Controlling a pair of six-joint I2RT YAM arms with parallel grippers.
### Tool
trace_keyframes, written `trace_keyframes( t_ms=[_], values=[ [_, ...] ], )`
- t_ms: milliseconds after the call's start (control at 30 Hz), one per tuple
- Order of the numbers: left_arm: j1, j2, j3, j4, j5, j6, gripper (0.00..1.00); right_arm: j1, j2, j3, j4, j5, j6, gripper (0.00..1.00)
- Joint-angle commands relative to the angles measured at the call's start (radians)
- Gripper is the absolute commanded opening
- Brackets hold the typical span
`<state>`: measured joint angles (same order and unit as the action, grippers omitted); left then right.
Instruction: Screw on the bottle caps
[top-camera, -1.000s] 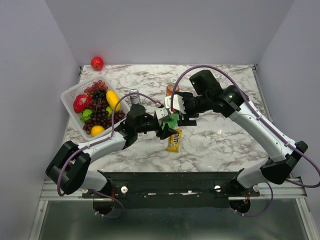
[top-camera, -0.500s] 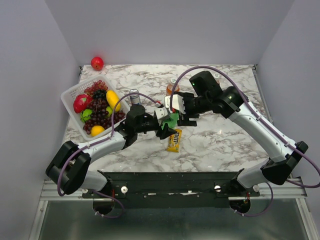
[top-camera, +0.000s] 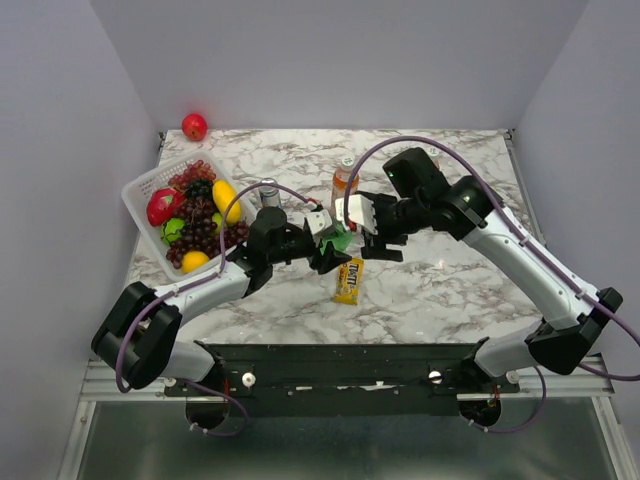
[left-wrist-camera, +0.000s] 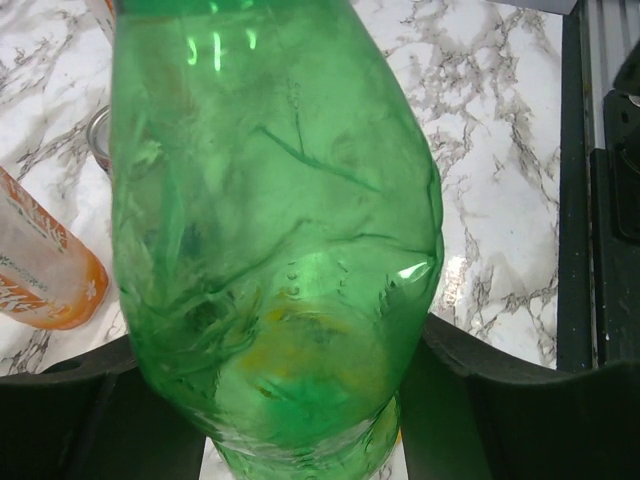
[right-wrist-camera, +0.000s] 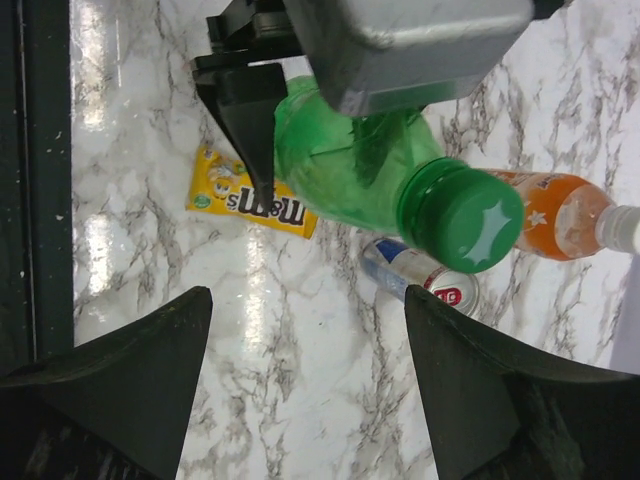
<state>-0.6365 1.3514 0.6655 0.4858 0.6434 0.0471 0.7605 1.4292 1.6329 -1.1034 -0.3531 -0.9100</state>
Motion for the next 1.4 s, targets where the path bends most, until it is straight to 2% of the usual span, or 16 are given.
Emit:
trace_keyframes(
  t_ms=[0, 67, 133, 200, 267, 333, 500, 900, 1233, 1367],
  values=[
    [0.008, -0.012, 0.013, 0.031, -0.022, 0.002, 0.0, 0.005, -0.033, 0.018, -0.069, 0.029, 0.104, 0.84],
    [0.008, -0.015, 0.011, 0.011, -0.001, 0.032, 0.0, -0.062, -0.007, 0.073, -0.039, 0.011, 0.186, 0.84],
    [0.006, -0.014, 0.013, -0.003, 0.016, 0.037, 0.0, -0.128, 0.039, 0.195, -0.044, -0.03, 0.207, 0.84],
    [0.006, -0.012, 0.016, -0.012, 0.028, 0.046, 0.0, -0.138, 0.079, 0.266, -0.056, -0.059, 0.145, 0.86],
    [0.003, -0.011, 0.022, -0.021, 0.036, 0.048, 0.0, -0.138, 0.065, 0.24, -0.006, -0.141, 0.061, 0.9],
    [0.001, -0.011, 0.029, -0.033, 0.041, 0.054, 0.0, -0.138, 0.007, 0.146, 0.115, -0.214, 0.059, 0.94],
    [-0.005, -0.017, 0.042, -0.064, 0.05, 0.072, 0.0, -0.107, 0.013, 0.111, 0.076, -0.308, -0.076, 0.97],
    [-0.005, -0.005, 0.066, -0.075, 0.07, 0.082, 0.0, -0.073, 0.054, 0.093, 0.031, -0.337, -0.139, 0.96],
    [0.001, -0.001, 0.068, -0.062, 0.047, 0.068, 0.0, -0.072, 0.048, 0.05, 0.043, -0.291, -0.121, 0.96],
    [0.014, -0.005, 0.063, -0.036, 0.025, 0.013, 0.0, -0.072, 0.028, 0.03, 0.043, -0.25, -0.099, 0.96]
  ],
)
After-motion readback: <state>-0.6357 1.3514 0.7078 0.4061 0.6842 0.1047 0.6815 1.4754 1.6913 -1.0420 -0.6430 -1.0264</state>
